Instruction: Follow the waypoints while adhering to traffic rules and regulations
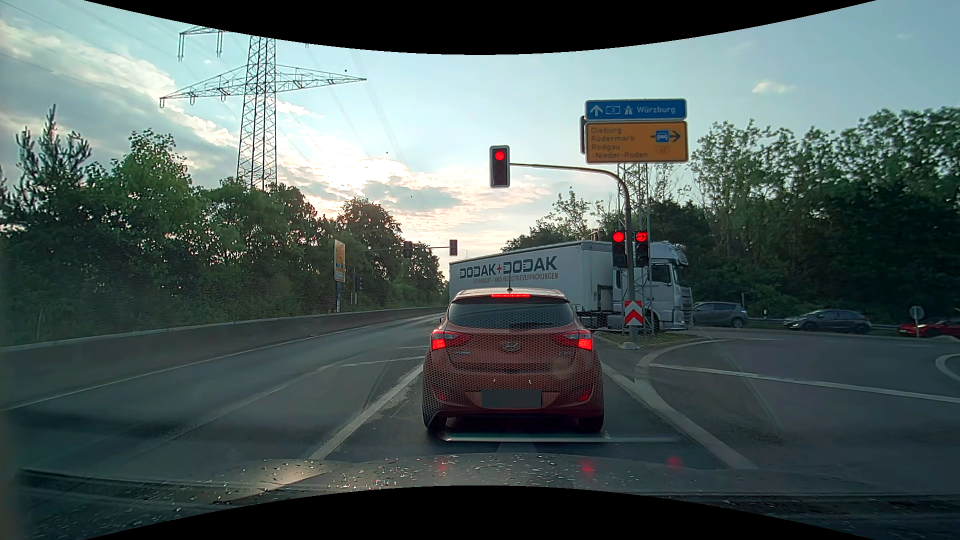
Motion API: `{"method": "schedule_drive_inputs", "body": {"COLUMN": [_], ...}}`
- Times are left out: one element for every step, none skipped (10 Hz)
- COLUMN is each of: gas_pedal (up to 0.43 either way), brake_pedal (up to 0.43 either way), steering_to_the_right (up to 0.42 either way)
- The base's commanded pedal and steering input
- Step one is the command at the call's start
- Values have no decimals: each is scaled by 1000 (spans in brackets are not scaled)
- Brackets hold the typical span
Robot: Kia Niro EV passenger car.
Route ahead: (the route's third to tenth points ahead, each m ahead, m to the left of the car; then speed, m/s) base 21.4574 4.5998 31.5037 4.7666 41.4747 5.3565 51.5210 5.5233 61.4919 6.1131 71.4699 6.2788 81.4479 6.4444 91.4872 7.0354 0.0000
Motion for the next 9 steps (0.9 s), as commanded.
{"method": "schedule_drive_inputs", "body": {"gas_pedal": [0,0,0,0,0,0,0,0,0], "brake_pedal": [305,305,305,305,305,305,305,305,293], "steering_to_the_right": [-5,-5,-5,-5,-5,-6,-5,-5,-6]}}
